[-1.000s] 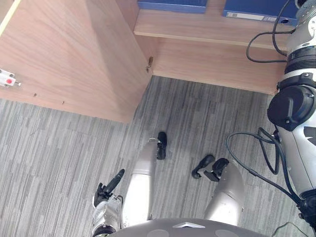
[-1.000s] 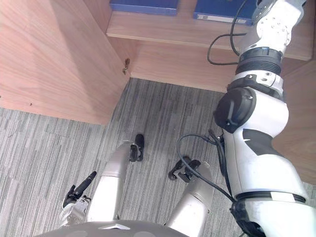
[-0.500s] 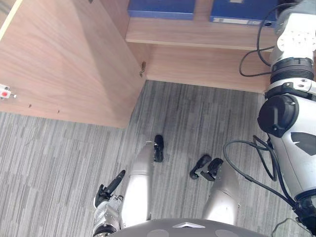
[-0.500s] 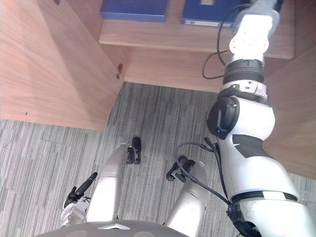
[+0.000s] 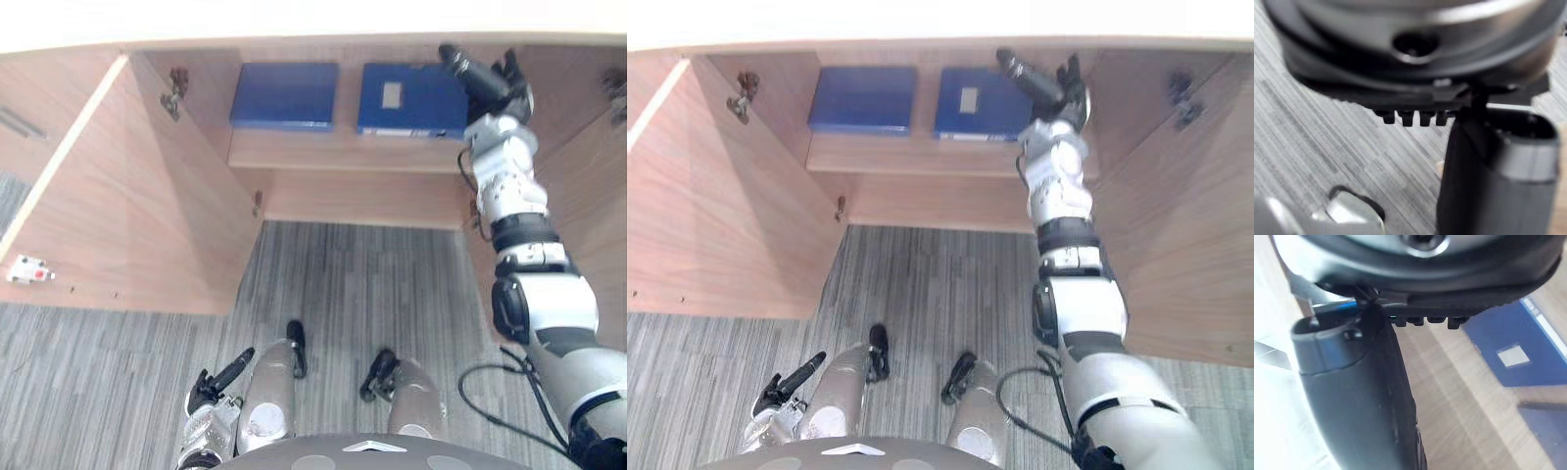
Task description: Walk over to the cabinet, pick up the folder, carry it to the office cabinet, place the folder inside the office cabinet, then close the office cabinet door
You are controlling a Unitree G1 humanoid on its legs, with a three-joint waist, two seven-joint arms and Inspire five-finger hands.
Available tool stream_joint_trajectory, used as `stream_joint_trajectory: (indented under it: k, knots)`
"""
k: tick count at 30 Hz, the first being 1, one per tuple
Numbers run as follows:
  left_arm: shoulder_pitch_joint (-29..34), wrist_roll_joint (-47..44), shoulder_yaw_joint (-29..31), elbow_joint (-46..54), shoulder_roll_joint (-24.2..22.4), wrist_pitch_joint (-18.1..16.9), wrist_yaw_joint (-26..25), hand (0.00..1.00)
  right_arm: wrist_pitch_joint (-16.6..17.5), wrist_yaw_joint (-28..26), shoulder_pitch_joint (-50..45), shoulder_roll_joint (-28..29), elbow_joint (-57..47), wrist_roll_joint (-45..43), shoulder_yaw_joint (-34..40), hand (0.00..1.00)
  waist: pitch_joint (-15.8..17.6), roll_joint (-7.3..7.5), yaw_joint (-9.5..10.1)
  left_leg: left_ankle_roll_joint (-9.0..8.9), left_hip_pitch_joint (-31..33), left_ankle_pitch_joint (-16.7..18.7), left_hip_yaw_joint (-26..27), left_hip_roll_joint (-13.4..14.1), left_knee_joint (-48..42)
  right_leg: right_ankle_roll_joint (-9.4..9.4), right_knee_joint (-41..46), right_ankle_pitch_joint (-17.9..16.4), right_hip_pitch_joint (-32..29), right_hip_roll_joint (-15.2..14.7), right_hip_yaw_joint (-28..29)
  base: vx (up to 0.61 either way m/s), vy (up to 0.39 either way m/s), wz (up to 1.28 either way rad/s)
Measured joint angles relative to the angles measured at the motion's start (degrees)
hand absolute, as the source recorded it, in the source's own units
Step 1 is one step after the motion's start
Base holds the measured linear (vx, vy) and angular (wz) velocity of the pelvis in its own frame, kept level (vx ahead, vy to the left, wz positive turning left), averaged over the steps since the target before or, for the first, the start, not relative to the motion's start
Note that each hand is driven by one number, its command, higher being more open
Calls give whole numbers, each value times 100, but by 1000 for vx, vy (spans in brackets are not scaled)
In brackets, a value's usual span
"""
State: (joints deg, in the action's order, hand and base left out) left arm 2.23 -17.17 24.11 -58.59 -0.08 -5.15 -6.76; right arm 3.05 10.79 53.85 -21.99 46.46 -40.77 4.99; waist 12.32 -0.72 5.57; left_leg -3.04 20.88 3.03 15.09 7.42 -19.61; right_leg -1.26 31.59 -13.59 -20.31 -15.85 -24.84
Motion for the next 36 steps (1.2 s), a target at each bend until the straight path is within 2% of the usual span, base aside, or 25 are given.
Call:
stream_joint_trajectory:
  k: [2, 4, 7, 13, 18, 23, 25, 29, 32, 36]
  knots:
    - [40, 17, -153, -89, 48, -1, 11, 100, -1, -83, -465, 13, -112, 100, 3, 100, -144, 8, -42, -14, -415, -155, 95, -1, 515, -54, -581, 218, 393, 184, -32, 189, 40, -19]
    - [92, 205, -315, -179, 68, 0, 89, 100, 3, -199, -1089, 1, -171, 450, -4, 100, -344, 11, -171, -51, -866, -381, 139, -95, 1188, -158, -1191, 480, 803, 330, -90, 196, 70, -7]
    - [179, 241, -723, -200, 93, 5, 161, 100, -2, -341, -1831, -7, -168, 680, -104, 100, -444, -21, -345, -49, -1300, -596, 205, -182, 1824, -258, -2019, 868, 1262, 527, -105, 127, 80, -10]
    - [195, 658, -1262, -195, 281, 20, 213, 100, -69, -589, -3130, 29, -171, 1067, -226, 100, -473, -38, -557, -50, -1534, -612, 233, -355, 1948, -389, -2994, 1413, 1788, 601, -22, 38, 81, -7]
    - [290, 854, -1737, -137, 364, 24, 260, 100, -100, -749, -4375, 515, -56, 1229, -197, 100, -635, -37, -610, -46, -1782, -611, 221, -420, 2068, -410, -3174, 1499, 2031, 609, 25, -31, 39, -6]
    - [272, 1345, -2146, -216, 416, 26, 377, 100, -122, -884, -4938, 1231, 1455, 1584, -58, 100, -782, -32, -726, 27, -2054, -655, 219, -459, 2318, -392, -3214, 1556, 2076, 693, 173, -95, 25, -15]
    - [221, 1604, -2206, -284, 424, 34, 372, 100, -249, -895, -5212, 1556, 2109, 1879, 189, 100, -831, -11, -735, 24, -2158, -663, 262, -459, 2443, -369, -3365, 1602, 2132, 715, 232, -105, 23, -13]
    - [152, 1929, -2285, -402, 425, 49, 348, 100, -341, -849, -5436, 1681, 2240, 2367, 738, 100, -915, 25, -758, 21, -2155, -658, 318, -495, 2464, -383, -3498, 1721, 2143, 698, 316, -75, 35, -11]
    - [128, 2174, -2393, -475, 464, 48, 295, 100, -349, -759, -5539, 1753, 2242, 2786, 979, 100, -1039, 116, -750, 18, -2206, -656, 308, -499, 2466, -385, -3573, 1750, 2238, 707, 321, -3, 5, 1]
    - [-33, 2680, -2883, -627, 492, 39, 173, 100, -353, -718, -5563, 1785, 2243, 3142, 1088, 100, -1085, 112, -765, 4, -2372, -603, 395, -496, 2465, -371, -3630, 1781, 2380, 727, 423, 20, 6, -9]
